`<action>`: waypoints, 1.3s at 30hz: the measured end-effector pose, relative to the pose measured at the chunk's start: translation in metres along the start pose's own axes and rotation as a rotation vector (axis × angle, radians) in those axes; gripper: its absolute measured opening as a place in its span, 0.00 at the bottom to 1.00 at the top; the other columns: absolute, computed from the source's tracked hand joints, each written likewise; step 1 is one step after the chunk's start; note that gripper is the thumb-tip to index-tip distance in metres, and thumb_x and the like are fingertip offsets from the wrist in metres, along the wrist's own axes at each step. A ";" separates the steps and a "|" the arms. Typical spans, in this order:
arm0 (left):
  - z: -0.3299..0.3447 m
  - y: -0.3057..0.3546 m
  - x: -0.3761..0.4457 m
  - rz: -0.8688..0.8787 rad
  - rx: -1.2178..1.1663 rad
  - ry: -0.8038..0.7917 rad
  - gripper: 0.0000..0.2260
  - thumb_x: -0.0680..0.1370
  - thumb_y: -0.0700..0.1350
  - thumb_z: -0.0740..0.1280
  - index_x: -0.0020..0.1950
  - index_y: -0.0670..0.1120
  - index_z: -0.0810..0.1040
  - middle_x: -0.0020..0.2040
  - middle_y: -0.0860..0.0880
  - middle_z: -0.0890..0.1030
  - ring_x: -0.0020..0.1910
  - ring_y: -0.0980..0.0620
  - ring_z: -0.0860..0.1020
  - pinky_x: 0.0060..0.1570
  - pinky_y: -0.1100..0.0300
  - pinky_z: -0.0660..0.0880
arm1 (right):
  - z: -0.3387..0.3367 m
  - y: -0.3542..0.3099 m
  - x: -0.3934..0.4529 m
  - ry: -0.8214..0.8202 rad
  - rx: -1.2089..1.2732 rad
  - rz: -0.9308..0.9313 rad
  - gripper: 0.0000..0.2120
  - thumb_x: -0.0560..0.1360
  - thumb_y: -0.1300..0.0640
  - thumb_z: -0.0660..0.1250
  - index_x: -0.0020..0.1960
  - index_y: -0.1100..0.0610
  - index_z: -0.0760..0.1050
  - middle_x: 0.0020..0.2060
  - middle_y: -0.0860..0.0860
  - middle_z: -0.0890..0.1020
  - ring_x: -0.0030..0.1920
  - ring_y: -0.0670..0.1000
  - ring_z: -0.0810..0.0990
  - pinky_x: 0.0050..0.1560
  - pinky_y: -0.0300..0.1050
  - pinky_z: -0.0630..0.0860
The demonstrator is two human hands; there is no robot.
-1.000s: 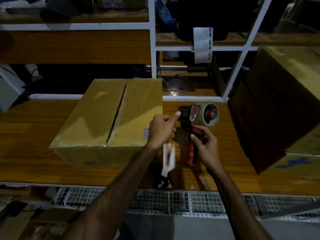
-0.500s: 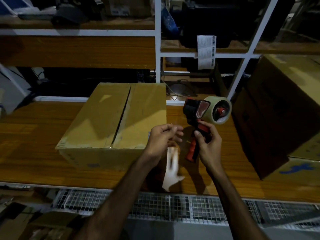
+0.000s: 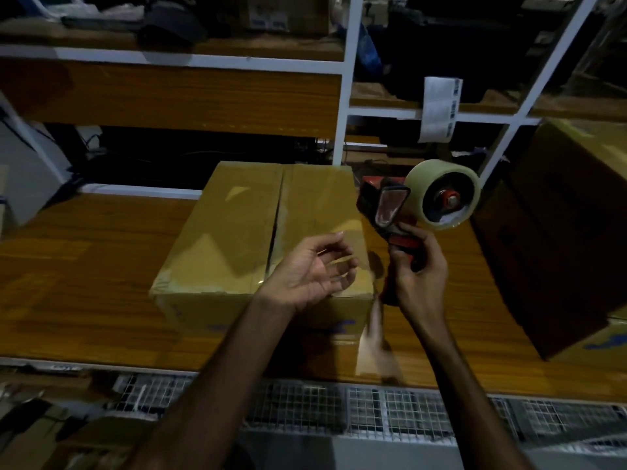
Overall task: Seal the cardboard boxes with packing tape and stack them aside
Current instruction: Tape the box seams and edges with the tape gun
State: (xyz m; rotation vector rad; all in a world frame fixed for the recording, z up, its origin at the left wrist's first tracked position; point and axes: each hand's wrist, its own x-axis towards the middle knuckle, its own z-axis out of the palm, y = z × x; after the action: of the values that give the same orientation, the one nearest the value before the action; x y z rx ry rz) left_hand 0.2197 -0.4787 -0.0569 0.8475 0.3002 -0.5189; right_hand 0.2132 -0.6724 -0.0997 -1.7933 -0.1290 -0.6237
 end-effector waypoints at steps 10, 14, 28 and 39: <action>-0.149 0.091 -0.079 0.159 0.319 0.065 0.09 0.83 0.40 0.66 0.43 0.43 0.79 0.44 0.43 0.84 0.38 0.48 0.84 0.41 0.54 0.81 | 0.124 -0.062 -0.057 -0.178 -0.118 -0.048 0.18 0.78 0.65 0.68 0.64 0.49 0.78 0.57 0.46 0.84 0.61 0.49 0.82 0.59 0.58 0.81; -0.214 0.118 -0.111 0.207 0.363 0.128 0.06 0.81 0.37 0.67 0.44 0.41 0.79 0.40 0.44 0.81 0.32 0.52 0.80 0.32 0.60 0.80 | 0.185 -0.079 -0.073 -0.240 -0.185 -0.104 0.17 0.77 0.65 0.68 0.62 0.50 0.79 0.55 0.49 0.85 0.57 0.54 0.82 0.51 0.57 0.81; -0.354 0.127 -0.127 0.157 0.328 0.078 0.06 0.80 0.42 0.69 0.43 0.44 0.78 0.40 0.46 0.79 0.35 0.51 0.78 0.37 0.55 0.76 | 0.193 -0.081 -0.076 -0.287 -0.469 -0.178 0.17 0.78 0.67 0.72 0.63 0.53 0.78 0.56 0.56 0.82 0.56 0.57 0.81 0.52 0.54 0.80; -0.375 0.099 -0.095 0.108 0.293 0.023 0.07 0.80 0.44 0.69 0.43 0.44 0.80 0.41 0.45 0.79 0.37 0.51 0.79 0.38 0.58 0.76 | 0.189 -0.070 -0.077 -0.346 -0.526 -0.208 0.22 0.77 0.74 0.68 0.66 0.55 0.76 0.61 0.54 0.78 0.60 0.55 0.80 0.57 0.59 0.84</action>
State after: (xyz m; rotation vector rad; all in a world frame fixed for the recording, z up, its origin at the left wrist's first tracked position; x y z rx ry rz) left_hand 0.1759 -0.1045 -0.1881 1.1483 0.1998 -0.4587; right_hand 0.1850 -0.4589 -0.1108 -2.4120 -0.4224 -0.5156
